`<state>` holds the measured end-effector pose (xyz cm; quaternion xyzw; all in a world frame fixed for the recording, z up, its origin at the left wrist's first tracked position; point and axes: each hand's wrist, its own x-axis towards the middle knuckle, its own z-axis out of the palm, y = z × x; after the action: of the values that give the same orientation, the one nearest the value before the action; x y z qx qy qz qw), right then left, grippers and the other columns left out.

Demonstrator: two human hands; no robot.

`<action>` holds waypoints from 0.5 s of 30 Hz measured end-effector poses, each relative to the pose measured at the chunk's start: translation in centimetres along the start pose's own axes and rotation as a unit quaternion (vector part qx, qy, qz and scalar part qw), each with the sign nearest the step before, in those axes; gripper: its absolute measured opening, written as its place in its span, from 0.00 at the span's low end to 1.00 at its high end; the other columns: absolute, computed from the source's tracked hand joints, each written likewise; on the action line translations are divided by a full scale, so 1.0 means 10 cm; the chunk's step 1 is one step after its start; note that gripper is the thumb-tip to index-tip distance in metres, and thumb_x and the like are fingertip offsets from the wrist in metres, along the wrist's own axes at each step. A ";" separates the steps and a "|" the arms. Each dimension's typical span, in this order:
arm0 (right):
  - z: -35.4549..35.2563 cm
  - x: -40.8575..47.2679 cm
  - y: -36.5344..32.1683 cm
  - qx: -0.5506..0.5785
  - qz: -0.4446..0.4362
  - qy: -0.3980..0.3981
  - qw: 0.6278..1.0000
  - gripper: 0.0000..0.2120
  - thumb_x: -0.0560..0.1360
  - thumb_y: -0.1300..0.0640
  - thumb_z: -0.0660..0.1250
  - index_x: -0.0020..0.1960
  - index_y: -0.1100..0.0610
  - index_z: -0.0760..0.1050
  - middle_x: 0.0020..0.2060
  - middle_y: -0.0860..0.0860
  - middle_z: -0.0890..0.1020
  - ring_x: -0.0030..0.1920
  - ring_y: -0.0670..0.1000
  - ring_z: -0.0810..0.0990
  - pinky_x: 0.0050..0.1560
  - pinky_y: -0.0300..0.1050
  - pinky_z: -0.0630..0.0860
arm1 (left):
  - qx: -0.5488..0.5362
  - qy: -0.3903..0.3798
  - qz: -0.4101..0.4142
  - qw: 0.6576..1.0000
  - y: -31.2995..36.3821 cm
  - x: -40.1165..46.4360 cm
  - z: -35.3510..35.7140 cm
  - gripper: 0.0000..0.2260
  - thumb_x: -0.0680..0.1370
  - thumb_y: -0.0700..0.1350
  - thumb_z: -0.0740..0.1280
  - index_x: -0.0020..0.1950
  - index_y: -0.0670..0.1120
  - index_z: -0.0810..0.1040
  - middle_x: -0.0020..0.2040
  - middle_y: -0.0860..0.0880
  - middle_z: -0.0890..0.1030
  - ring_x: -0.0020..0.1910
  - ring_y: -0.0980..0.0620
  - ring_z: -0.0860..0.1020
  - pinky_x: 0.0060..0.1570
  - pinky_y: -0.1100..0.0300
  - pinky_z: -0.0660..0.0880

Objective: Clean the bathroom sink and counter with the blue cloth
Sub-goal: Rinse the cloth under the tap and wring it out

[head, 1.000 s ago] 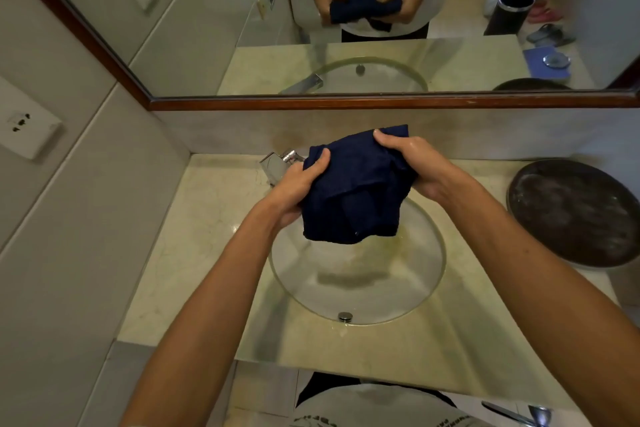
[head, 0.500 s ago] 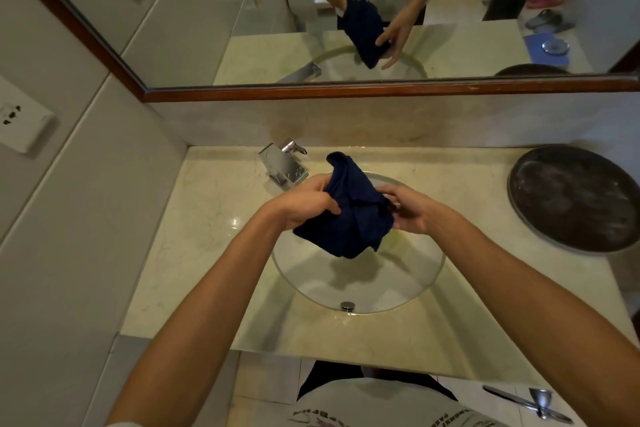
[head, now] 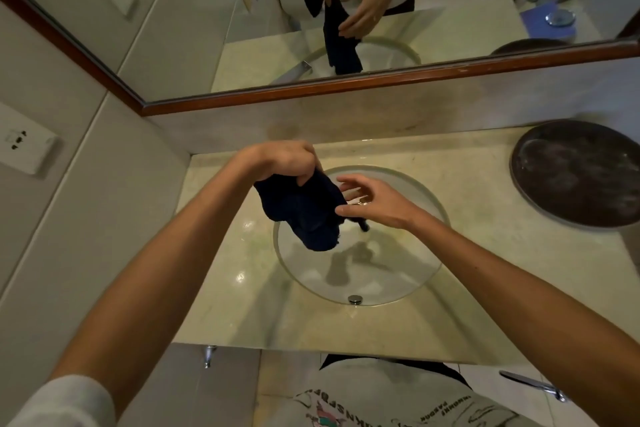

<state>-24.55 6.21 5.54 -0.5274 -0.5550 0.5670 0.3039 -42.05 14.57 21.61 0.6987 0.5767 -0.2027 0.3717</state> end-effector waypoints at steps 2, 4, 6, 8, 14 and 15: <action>0.05 -0.04 -0.03 -0.008 -0.036 -0.008 0.999 0.32 0.72 0.47 0.79 0.73 0.48 0.72 0.62 0.42 0.81 0.60 0.40 0.80 0.60 0.36 0.77 | -0.001 0.013 -0.011 1.000 0.03 -0.03 -0.06 0.22 0.69 0.31 0.63 0.62 0.43 0.80 0.58 0.41 0.78 0.56 0.40 0.75 0.62 0.43 0.77; 0.10 -0.01 -0.03 -0.067 -0.079 0.001 0.995 0.31 0.72 0.48 0.79 0.72 0.47 0.73 0.62 0.42 0.81 0.60 0.41 0.79 0.60 0.36 0.76 | -0.001 0.000 -0.006 1.000 0.07 -0.07 -0.13 0.21 0.70 0.30 0.62 0.61 0.42 0.81 0.56 0.40 0.79 0.55 0.38 0.77 0.60 0.44 0.78; 0.11 0.08 0.01 -0.150 -0.105 0.026 0.983 0.28 0.74 0.50 0.77 0.71 0.48 0.74 0.61 0.45 0.79 0.61 0.44 0.78 0.60 0.40 0.74 | 0.005 -0.030 0.004 1.000 0.09 -0.11 -0.18 0.22 0.70 0.30 0.61 0.58 0.43 0.84 0.55 0.39 0.81 0.55 0.37 0.78 0.58 0.43 0.80; 0.09 0.15 0.03 -0.215 -0.116 0.048 0.968 0.20 0.77 0.52 0.72 0.69 0.48 0.76 0.60 0.46 0.79 0.60 0.47 0.77 0.58 0.43 0.73 | 0.005 -0.040 0.007 0.999 0.06 -0.12 -0.20 0.23 0.69 0.30 0.60 0.57 0.45 0.85 0.56 0.38 0.82 0.56 0.37 0.78 0.58 0.43 0.80; -0.33 0.24 -0.03 -0.104 -0.028 0.104 0.989 0.11 0.79 0.62 0.62 0.51 0.56 0.83 0.43 0.52 0.86 0.44 0.51 0.84 0.49 0.54 0.79 | -0.045 -0.021 0.005 0.999 -0.28 -0.09 -0.27 0.17 0.62 0.34 0.63 0.37 0.50 0.87 0.43 0.41 0.83 0.47 0.38 0.80 0.44 0.48 0.78; -0.42 0.24 -0.10 -0.084 -0.015 0.100 0.991 0.12 0.80 0.63 0.61 0.47 0.54 0.83 0.39 0.48 0.86 0.41 0.47 0.83 0.45 0.51 0.79 | -0.060 -0.015 0.004 0.998 -0.35 -0.08 -0.27 0.16 0.58 0.36 0.63 0.36 0.50 0.86 0.42 0.41 0.83 0.47 0.37 0.80 0.44 0.49 0.77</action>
<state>-21.50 9.93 6.56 -0.5967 -0.5755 0.4583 0.3206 -45.95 16.24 22.95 0.6746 0.5792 -0.1760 0.4225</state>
